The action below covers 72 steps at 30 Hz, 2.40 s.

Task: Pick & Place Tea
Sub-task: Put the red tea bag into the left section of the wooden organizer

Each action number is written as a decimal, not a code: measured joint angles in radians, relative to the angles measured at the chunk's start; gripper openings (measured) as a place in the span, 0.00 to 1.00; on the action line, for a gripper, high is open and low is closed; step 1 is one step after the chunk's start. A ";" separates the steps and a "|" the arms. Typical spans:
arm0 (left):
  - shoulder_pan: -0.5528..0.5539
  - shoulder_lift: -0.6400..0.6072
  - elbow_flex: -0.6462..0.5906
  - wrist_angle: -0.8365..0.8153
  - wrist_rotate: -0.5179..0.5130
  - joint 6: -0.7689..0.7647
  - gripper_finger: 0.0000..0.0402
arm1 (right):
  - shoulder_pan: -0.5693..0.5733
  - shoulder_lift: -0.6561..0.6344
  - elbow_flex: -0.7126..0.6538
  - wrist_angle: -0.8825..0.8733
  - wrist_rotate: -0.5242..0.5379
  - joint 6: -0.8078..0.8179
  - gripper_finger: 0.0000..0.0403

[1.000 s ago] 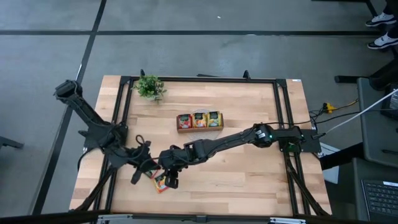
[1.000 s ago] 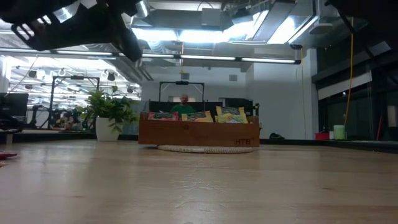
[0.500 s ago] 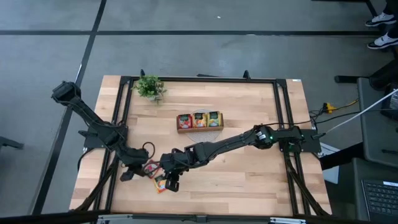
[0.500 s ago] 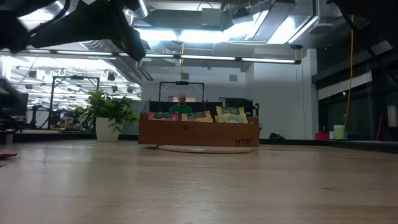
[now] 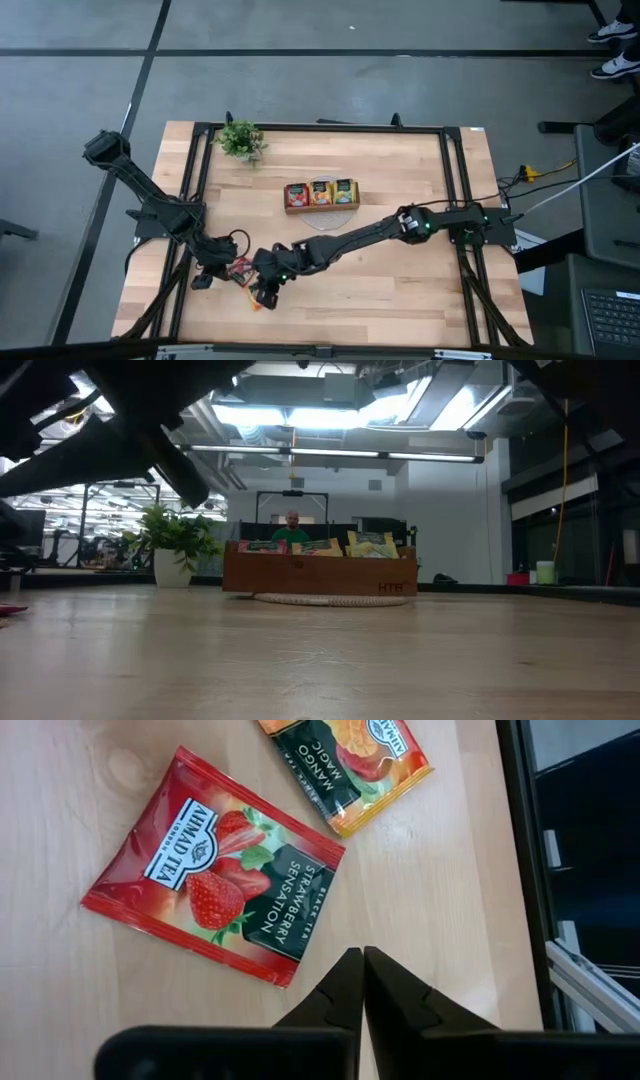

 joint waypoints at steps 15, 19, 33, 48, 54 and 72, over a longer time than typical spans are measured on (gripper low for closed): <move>-0.021 0.000 0.000 0.001 0.006 -0.076 0.01 | -0.051 0.061 0.001 0.038 -0.011 -0.057 0.01; -0.047 0.000 0.000 -0.003 -0.009 -0.112 0.01 | -0.057 0.064 0.000 0.048 -0.011 -0.086 0.01; -0.068 0.000 0.000 -0.014 -0.056 -0.217 0.01 | -0.078 0.102 0.000 0.104 -0.030 -0.108 0.00; -0.079 0.001 0.000 -0.038 -0.051 -0.261 0.02 | -0.091 0.150 0.003 0.090 -0.034 -0.081 0.00; -0.079 0.001 0.000 -0.063 -0.038 -0.308 0.01 | -0.090 0.156 0.004 0.090 -0.033 -0.078 0.00; -0.079 0.001 0.000 -0.086 -0.063 -0.575 0.43 | -0.090 0.158 0.002 0.097 -0.033 -0.078 0.00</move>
